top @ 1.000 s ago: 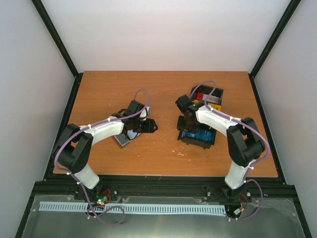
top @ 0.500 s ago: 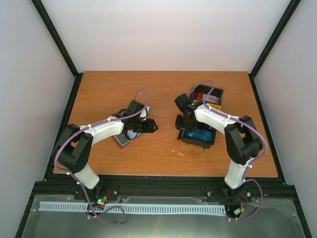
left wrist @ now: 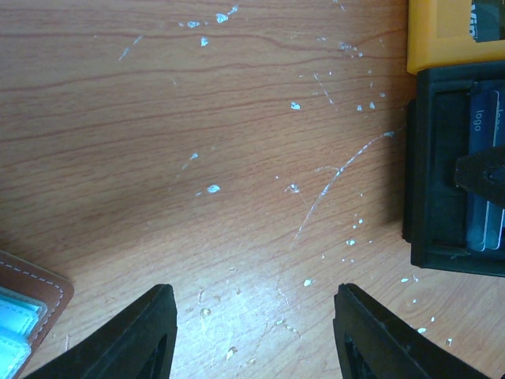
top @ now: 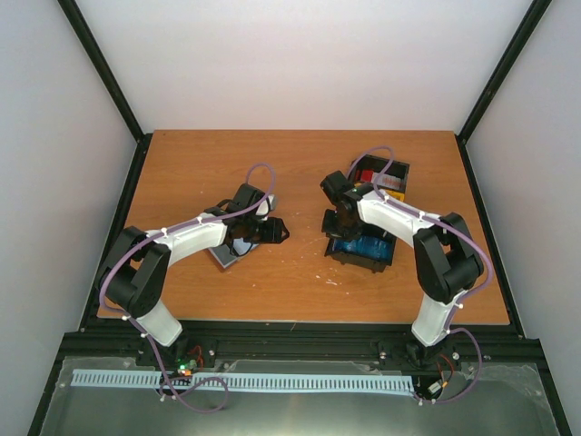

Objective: Put the credit cards into the card holder
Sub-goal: Pick up the credit card from the storage box, then place the credit card in the storage box, then adjust the card holder at the center of the board.

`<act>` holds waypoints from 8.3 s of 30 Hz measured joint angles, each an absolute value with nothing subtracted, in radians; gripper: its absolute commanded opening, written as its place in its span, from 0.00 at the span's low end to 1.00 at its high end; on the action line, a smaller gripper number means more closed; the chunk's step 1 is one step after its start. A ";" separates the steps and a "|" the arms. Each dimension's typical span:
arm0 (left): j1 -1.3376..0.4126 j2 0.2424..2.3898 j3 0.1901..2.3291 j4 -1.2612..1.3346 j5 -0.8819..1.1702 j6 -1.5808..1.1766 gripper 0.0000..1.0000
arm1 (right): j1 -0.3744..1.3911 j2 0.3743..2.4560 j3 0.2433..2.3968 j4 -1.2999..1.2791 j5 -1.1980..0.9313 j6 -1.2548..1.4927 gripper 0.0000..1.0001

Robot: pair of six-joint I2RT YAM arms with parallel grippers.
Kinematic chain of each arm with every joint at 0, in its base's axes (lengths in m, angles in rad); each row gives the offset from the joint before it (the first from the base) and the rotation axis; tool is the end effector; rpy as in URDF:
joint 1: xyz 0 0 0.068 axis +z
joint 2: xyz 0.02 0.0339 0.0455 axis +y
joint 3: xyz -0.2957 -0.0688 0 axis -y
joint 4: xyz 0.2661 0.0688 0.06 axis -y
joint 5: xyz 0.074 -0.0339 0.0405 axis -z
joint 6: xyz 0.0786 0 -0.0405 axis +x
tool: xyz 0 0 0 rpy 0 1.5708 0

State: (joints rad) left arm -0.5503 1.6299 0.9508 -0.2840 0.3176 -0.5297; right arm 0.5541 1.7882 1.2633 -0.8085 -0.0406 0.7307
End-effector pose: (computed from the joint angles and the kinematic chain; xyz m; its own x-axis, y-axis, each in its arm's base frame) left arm 0.3001 -0.2129 0.1662 -0.9317 0.0085 -0.3632 0.2063 0.8352 -0.5097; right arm 0.3215 0.2027 0.1726 -0.9718 0.1829 -0.1488 0.1540 0.9703 0.1863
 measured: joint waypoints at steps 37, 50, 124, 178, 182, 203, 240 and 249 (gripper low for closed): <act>-0.550 1.636 0.951 -0.284 0.330 -0.529 0.58 | 0.525 1.674 1.227 -0.834 -0.043 0.722 0.03; -0.550 1.670 1.011 -0.175 0.651 -0.558 0.74 | 0.271 1.412 1.032 -0.692 -0.417 0.466 0.03; -0.579 1.680 1.013 0.738 1.134 -1.359 0.09 | 0.155 1.216 0.870 0.064 -1.069 0.975 0.03; -0.746 1.938 1.538 -0.594 0.419 -0.583 0.72 | 0.057 1.132 1.009 -0.656 -0.489 0.542 0.03; -0.661 1.765 1.369 -0.575 0.366 -0.621 0.74 | 0.199 1.216 1.026 -0.631 -0.512 0.541 0.03; -0.094 1.342 0.779 -0.467 0.389 -0.701 0.58 | 0.612 2.074 1.643 -0.488 -0.737 0.487 0.03; -0.068 1.901 1.124 -0.476 0.841 -0.318 0.63 | 0.577 2.226 1.812 -0.610 -0.596 0.336 0.03; -0.069 1.818 1.119 -0.440 0.657 -0.357 0.73 | 0.577 2.191 1.734 -0.567 -0.611 0.366 0.03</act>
State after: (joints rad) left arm -0.0692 1.8179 1.1194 -0.4400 0.6567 -0.3569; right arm 0.5766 2.1906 1.7340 -0.5667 -0.6106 0.3660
